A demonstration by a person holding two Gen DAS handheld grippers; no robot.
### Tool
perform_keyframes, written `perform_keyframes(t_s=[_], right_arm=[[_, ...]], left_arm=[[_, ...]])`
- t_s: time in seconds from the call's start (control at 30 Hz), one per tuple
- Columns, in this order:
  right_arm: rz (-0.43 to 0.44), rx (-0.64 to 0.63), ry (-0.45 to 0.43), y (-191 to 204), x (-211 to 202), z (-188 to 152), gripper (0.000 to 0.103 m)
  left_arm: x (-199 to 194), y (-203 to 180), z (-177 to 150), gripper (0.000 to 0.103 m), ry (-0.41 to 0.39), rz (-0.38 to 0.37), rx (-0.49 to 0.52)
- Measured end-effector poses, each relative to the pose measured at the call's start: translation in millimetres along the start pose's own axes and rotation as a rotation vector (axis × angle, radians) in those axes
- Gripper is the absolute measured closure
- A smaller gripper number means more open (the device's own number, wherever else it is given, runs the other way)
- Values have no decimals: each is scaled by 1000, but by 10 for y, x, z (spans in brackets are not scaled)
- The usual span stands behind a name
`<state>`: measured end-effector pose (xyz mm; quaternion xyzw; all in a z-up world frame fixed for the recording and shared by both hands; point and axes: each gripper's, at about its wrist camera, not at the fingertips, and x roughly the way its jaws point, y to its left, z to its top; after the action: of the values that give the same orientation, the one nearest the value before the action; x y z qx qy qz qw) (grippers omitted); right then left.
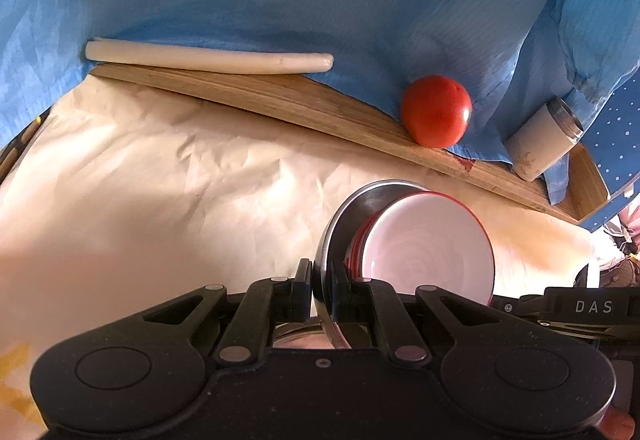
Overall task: Organize plates and bowls
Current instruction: 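Lift the steel bowl with both grippers and carry it over the steel plates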
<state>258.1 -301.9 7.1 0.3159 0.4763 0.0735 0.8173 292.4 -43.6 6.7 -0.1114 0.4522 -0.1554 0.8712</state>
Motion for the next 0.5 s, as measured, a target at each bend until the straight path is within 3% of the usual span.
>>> perform_keyframes(t_s=[0.5], right_arm=[[8, -27, 15, 82, -57, -269, 90]], left_arm=[[-225, 134, -219, 96, -9, 11, -5]])
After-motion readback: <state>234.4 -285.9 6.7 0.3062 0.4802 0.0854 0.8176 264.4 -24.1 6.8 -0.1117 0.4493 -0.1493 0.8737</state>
